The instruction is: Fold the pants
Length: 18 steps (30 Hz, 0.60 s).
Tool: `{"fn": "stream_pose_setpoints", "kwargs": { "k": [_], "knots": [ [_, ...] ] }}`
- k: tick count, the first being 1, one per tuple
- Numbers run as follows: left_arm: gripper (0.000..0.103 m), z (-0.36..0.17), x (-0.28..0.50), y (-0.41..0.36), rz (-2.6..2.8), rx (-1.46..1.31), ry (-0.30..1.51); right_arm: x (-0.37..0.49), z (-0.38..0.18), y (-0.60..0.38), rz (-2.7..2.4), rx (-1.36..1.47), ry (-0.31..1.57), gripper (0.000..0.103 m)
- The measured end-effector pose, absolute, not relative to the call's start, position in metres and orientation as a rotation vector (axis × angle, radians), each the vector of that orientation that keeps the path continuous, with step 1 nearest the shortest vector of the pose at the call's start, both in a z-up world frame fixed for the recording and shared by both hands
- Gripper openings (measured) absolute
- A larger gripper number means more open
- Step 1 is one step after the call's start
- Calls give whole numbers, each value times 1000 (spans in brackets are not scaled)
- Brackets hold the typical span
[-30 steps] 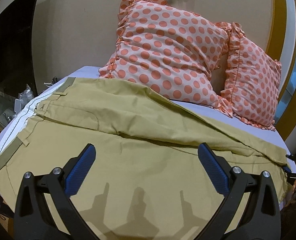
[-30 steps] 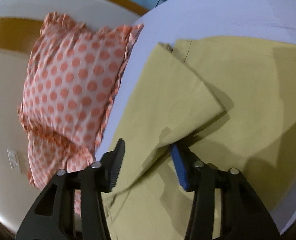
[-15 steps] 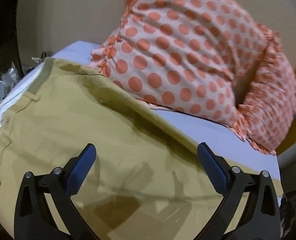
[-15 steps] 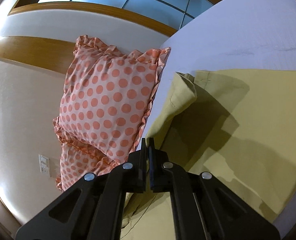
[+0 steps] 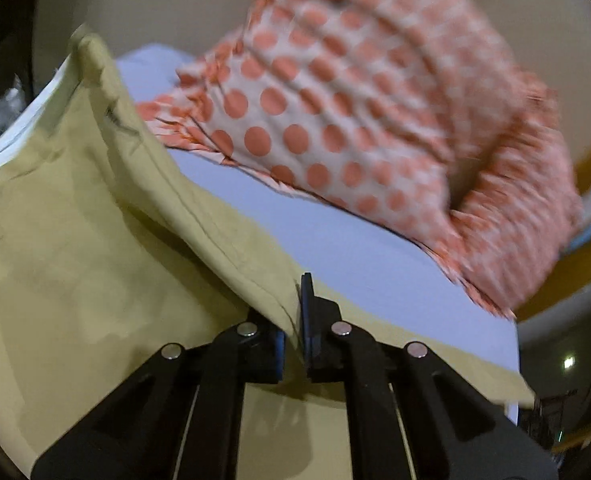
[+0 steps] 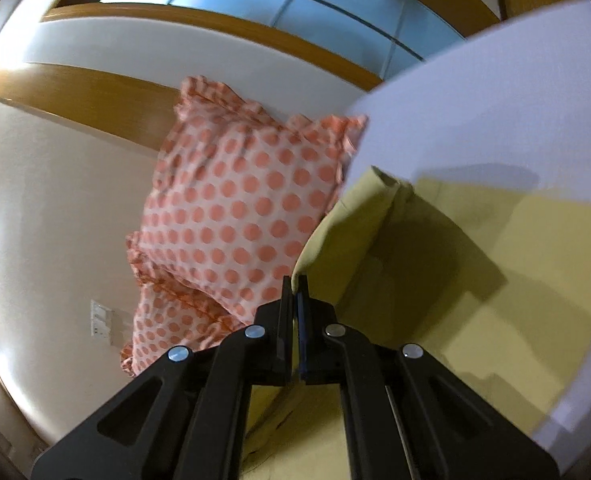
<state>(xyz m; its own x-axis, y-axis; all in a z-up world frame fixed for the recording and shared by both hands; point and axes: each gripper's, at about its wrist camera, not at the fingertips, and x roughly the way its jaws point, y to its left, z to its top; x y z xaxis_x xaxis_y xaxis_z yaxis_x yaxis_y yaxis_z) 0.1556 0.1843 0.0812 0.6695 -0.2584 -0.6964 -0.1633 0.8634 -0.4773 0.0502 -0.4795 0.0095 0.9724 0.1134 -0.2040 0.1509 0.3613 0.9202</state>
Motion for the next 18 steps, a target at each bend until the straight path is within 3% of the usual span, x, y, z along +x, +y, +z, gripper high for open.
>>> {"fn": "stream_pose_setpoints", "kwargs": {
  "k": [7,13,16,17,18],
  "knots": [
    [11,52,10,175,-17,-512,862,9,-10,-480,-94,1172,323,2],
    [11,14,-23,178,-24,-598,888,-5,-35,-482,-150,1183,386,2],
    [16,16,-31,173,-18,-562,861,-12,-28,-482,-201,1105,432,5],
    [22,17,-35,172,-13,-551,852,-16,-24,-482,-228,1083,437,17],
    [31,19,-38,172,-9,-540,841,-22,-20,-483,-261,1061,435,49]
  ]
}}
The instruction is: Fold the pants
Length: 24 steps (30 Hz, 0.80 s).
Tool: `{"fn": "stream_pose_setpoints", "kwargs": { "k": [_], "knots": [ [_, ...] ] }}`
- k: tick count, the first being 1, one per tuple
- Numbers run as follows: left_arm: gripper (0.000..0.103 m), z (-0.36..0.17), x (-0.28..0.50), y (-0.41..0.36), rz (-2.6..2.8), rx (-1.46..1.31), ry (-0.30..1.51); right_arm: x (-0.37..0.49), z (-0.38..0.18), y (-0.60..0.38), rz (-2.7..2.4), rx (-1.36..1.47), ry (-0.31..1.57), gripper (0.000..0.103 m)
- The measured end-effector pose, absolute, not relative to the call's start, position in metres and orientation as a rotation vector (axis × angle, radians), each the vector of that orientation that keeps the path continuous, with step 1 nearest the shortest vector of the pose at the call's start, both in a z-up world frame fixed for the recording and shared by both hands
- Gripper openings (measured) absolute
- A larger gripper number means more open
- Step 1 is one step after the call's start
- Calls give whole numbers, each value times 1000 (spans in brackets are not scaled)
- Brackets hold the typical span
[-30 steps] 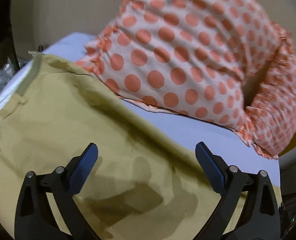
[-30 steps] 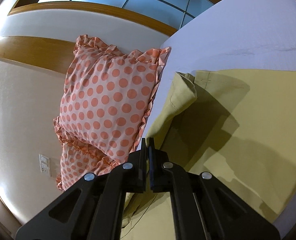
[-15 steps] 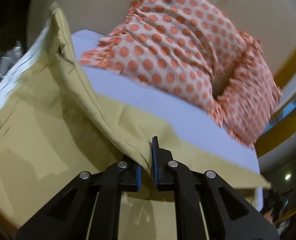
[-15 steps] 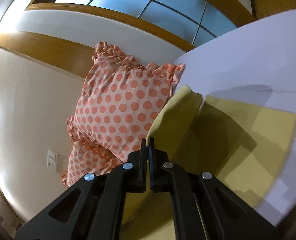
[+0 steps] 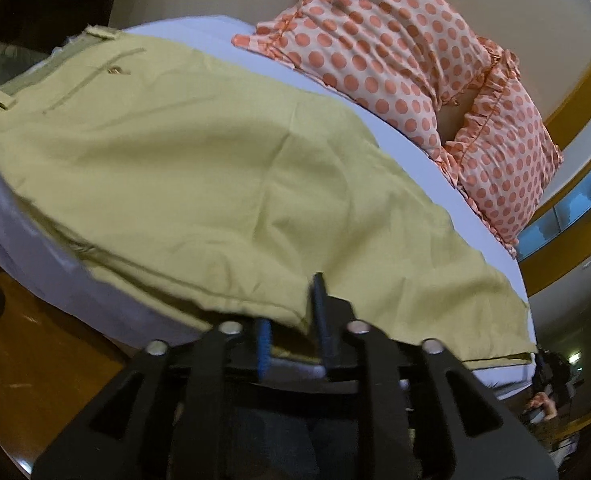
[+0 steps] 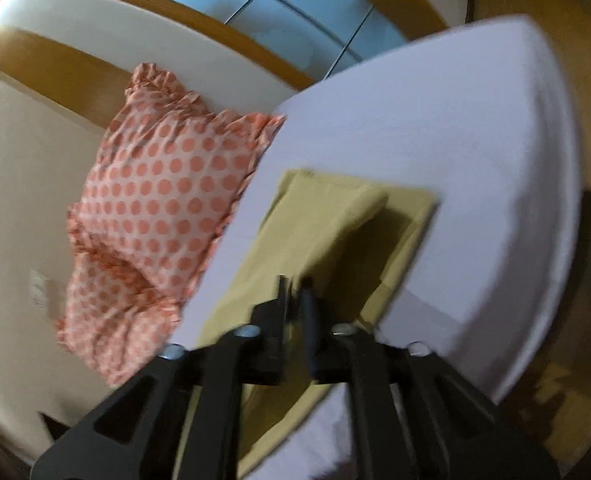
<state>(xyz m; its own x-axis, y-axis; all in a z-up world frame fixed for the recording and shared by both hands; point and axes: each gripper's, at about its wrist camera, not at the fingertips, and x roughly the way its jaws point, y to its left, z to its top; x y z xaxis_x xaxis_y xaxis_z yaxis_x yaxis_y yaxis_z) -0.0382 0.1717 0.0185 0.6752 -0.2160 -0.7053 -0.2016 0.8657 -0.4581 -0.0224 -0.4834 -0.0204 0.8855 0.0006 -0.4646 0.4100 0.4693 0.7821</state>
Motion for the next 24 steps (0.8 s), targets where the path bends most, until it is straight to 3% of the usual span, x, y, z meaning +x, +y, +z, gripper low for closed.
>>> {"fn": "stream_pose_setpoints", "kwargs": {
  "k": [2,3,6,10,11,13,14,15,17,20,21,24],
  "knots": [
    [46,23,-51,175,2,-519,799,-36,-15,-488,-321,1028,397,81],
    [54,25,-56,178,12,-516,782,-41,-13,-489,-348,1008,380,81],
    [63,31,-67,186,57,-507,745,-42,-15,-495,-383,987,395,80],
    [65,32,-76,204,107,-544,714,-31,-21,-492,-371,965,407,75],
    [65,31,-78,208,114,-557,712,-26,-23,-489,-343,958,413,68],
    [65,31,-78,211,124,-565,711,-21,-23,-484,-332,930,411,67],
    [65,30,-78,213,128,-568,711,-20,-24,-481,-331,903,412,56],
    [66,30,-78,214,129,-571,708,-17,-26,-481,-310,910,417,29],
    [67,30,-80,216,133,-576,699,-16,-34,-481,-307,914,421,17],
    [69,30,-81,220,140,-583,684,-16,-37,-481,-305,847,407,14],
    [69,30,-81,222,144,-584,680,-17,-36,-482,-287,847,393,5],
    [70,30,-83,230,170,-592,667,-7,-14,-468,-160,803,326,5]
  ]
}}
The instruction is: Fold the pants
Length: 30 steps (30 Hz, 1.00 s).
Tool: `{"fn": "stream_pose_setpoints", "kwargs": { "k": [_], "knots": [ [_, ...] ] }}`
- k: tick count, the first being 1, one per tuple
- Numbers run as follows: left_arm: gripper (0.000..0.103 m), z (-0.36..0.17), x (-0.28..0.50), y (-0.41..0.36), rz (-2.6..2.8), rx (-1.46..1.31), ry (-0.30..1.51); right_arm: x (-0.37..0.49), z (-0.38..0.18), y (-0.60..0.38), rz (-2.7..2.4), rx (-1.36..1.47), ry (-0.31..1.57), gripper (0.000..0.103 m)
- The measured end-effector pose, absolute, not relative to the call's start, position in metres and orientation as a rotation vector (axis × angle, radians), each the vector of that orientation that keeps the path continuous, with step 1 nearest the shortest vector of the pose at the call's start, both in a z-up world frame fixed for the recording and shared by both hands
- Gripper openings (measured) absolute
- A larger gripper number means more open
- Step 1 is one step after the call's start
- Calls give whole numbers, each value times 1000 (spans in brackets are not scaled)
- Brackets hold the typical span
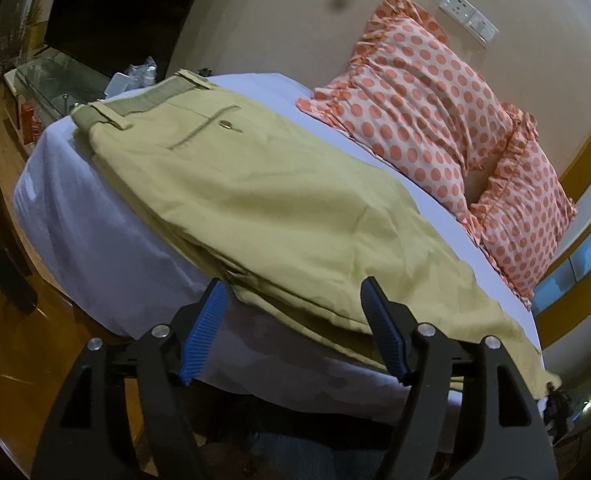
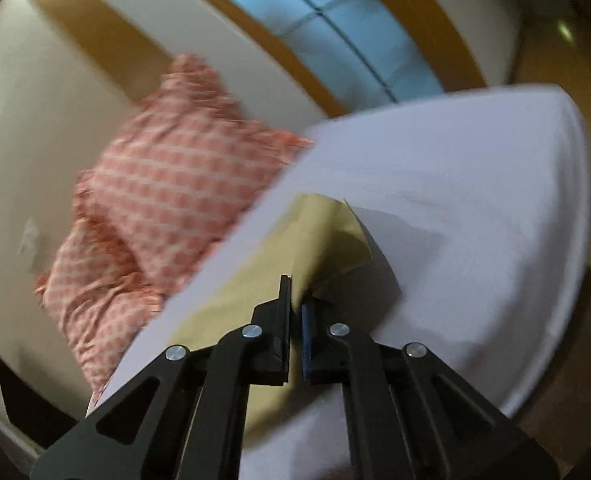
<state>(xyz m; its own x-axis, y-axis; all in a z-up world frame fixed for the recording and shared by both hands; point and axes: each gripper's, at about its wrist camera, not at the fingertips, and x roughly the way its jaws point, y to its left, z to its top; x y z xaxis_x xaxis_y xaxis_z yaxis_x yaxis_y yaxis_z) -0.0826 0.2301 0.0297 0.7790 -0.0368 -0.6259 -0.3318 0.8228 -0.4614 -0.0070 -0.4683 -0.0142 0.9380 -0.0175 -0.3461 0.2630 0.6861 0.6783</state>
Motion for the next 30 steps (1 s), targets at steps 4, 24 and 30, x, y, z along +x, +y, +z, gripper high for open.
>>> {"fn": "stream_pose_setpoints", "kwargs": {
  "k": [4,24,30],
  "knots": [
    [73,28,-89,244,216,-613,644,30,33,-406,82,681,299,5],
    [82,19,-84,332,359,-786,594,79,35,-108,863,351,679,92],
    [80,6,-68,357,329,-928,613,73,32,-113,847,396,693,93]
  ]
}}
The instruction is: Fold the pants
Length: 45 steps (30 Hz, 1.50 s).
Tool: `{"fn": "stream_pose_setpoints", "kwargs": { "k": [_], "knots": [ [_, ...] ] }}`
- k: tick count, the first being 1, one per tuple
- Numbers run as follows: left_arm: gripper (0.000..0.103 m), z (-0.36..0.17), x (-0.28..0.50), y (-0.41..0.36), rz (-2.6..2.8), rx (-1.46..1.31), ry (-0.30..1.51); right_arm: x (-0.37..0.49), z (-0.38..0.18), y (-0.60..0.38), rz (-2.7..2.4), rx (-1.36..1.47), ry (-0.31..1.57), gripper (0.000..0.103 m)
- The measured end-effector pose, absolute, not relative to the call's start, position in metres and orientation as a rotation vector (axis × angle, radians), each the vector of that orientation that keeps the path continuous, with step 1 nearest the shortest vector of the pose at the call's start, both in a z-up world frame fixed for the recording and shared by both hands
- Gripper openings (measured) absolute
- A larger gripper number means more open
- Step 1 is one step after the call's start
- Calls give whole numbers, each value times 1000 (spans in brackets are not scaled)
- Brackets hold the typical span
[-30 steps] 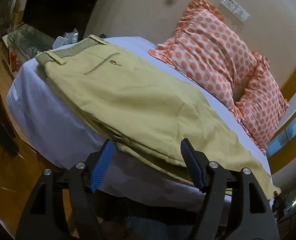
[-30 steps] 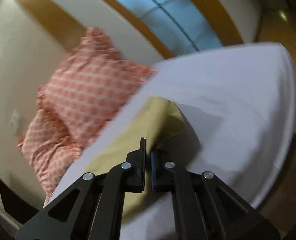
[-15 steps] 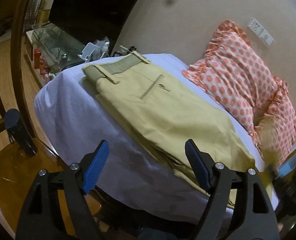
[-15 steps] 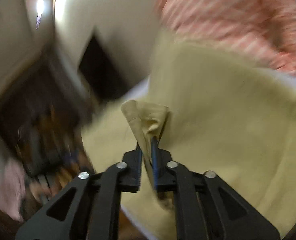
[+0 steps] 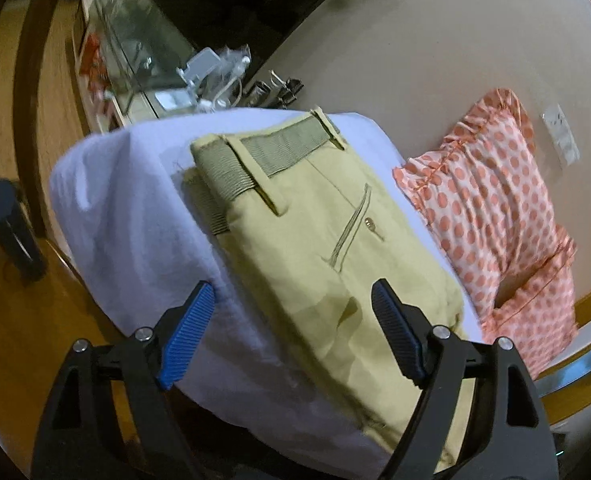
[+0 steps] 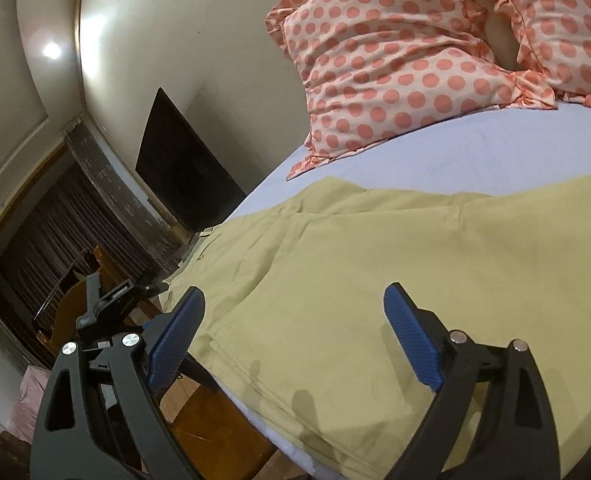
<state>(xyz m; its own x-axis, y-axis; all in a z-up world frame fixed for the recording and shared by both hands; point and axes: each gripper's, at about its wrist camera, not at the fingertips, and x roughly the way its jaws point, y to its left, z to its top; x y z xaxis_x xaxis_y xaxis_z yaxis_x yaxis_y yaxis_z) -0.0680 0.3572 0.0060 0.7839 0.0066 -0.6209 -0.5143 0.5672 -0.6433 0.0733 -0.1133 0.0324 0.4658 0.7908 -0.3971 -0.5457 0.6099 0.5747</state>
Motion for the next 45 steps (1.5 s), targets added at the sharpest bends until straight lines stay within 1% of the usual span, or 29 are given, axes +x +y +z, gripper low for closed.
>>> {"fn": "stream_pose_setpoints", "kwargs": {
  "k": [4,7,10,12,16,20,25,28,31,33,34,35,36,37,39,41,43,45],
  "knots": [
    [80,6,-68,360,340,-960,613,81,28,-102,860,385,713,93],
    [79,14,-76,363,342,-974,556,85,26,-98,862,384,722,93],
    [79,21,-76,370,350,-967,547,83,24,-100,860,389,726,94],
    [80,17,-70,378,329,-1013,575,84,23,-100,860,396,731,94],
    [81,15,-68,378,254,-1078,562,85,23,-101,858,401,728,94],
    [87,10,-65,375,212,-1132,542,87,20,-101,859,404,741,95],
    [88,-11,-61,364,23,-1333,545,84,18,-100,866,403,740,95],
    [85,-4,-51,362,64,-1249,569,83,19,-99,876,400,744,95],
    [79,2,-37,374,144,-1195,577,80,20,-101,883,394,736,95],
    [69,5,-27,381,194,-1153,589,78,21,-107,879,399,723,95],
    [66,8,-19,382,224,-1119,596,78,22,-110,877,403,720,95],
    [48,10,-14,383,268,-1080,616,77,22,-115,874,409,714,95],
    [25,12,-8,383,319,-1027,653,77,24,-119,868,413,707,95],
    [16,16,-1,379,371,-973,686,76,25,-125,859,415,696,95],
    [11,40,9,357,448,-774,711,74,29,-138,838,416,673,95],
    [10,71,17,324,455,-585,686,72,32,-155,805,426,646,95],
    [10,109,29,273,396,-399,643,71,36,-179,749,452,614,95],
    [10,135,38,220,318,-243,610,71,39,-204,684,477,584,95]
  ]
}}
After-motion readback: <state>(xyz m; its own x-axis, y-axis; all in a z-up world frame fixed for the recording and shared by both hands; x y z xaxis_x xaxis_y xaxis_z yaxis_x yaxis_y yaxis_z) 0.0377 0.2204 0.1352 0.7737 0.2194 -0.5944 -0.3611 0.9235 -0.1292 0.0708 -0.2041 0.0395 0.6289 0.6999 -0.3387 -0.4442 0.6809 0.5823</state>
